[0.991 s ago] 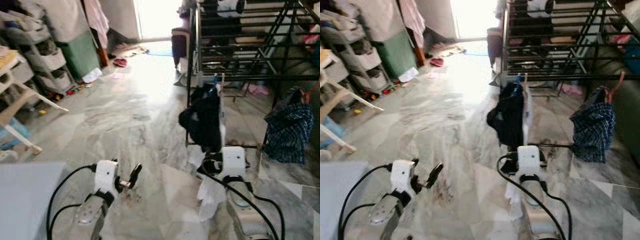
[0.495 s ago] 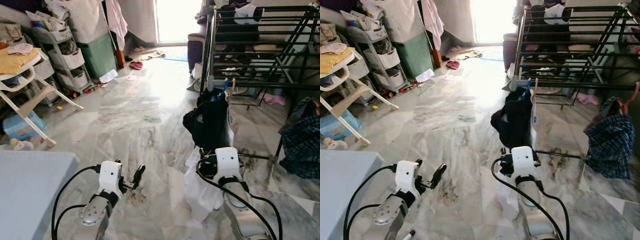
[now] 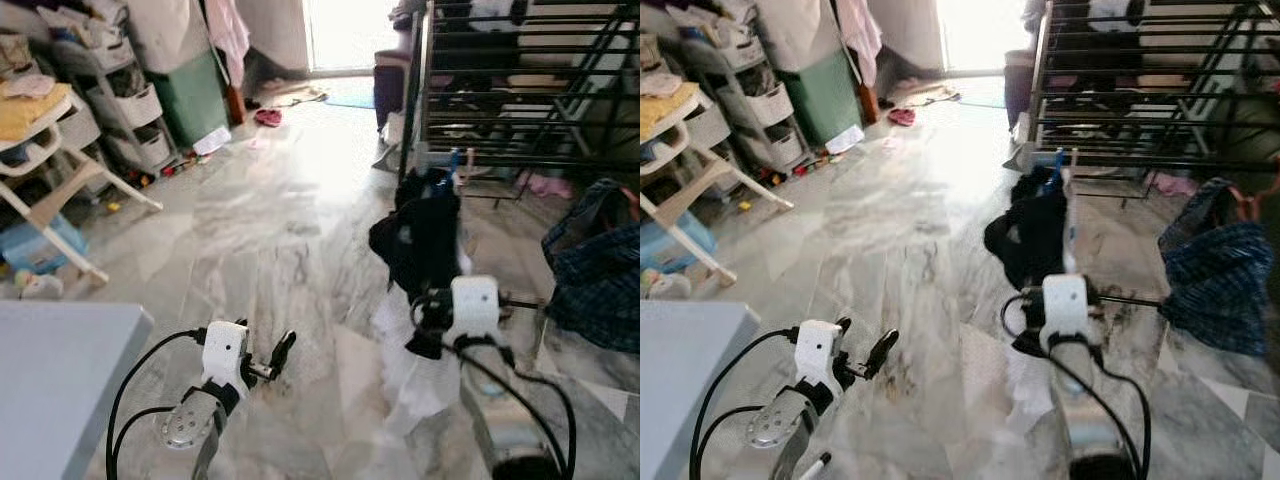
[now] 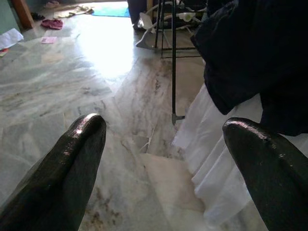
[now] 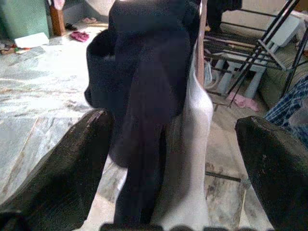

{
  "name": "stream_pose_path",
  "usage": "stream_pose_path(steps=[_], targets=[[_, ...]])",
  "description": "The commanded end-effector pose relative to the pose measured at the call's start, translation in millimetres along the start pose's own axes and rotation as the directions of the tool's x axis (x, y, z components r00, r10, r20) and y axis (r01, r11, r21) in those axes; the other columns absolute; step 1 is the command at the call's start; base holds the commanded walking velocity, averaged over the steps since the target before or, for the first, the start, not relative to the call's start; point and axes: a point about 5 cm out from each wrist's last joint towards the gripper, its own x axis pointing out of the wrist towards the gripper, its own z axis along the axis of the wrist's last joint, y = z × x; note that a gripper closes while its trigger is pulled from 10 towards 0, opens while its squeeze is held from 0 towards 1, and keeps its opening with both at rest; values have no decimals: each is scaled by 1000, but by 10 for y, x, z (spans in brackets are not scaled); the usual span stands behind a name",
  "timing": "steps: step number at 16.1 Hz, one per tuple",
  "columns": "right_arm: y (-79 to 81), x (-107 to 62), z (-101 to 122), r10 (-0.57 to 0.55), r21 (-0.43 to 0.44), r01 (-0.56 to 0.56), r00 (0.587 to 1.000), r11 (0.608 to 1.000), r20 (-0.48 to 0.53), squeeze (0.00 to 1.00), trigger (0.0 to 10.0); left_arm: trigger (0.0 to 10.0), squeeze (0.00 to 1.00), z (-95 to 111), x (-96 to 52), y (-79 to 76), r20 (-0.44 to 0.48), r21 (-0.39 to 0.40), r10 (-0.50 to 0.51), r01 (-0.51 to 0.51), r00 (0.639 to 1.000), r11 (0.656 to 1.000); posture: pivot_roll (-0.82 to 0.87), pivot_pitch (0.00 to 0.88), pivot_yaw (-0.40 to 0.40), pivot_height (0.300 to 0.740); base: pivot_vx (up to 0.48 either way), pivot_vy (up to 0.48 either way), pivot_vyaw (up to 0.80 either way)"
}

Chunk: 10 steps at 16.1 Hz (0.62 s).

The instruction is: Hang hanger

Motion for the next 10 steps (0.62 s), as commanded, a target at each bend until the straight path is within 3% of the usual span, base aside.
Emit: stream_pose_path(steps=[1,7,9,10], targets=[[-15,39,38,-11,10,11,1000,1000,4,0,10000,10000,0,49,-18,32,19,28,3,-4,1000,1000,-131,0,109,740,0,0,0],[-255,303,241,-127,-8,127,991,992,51,0,10000,10000,0,85,-51,38,35,37,4,-5,999,999,-114,5,112,740,0,0,0],[-300,361,254,-152,-17,153,988,988,37,0,10000,10000,0,83,-61,23,32,32,-10,9,999,999,-111,8,113,740,0,0,0],[-284,412,198,-151,-8,150,988,989,-18,0,10000,10000,0,69,-71,2,22,25,-30,30,999,999,-112,12,113,740,0,0,0]])
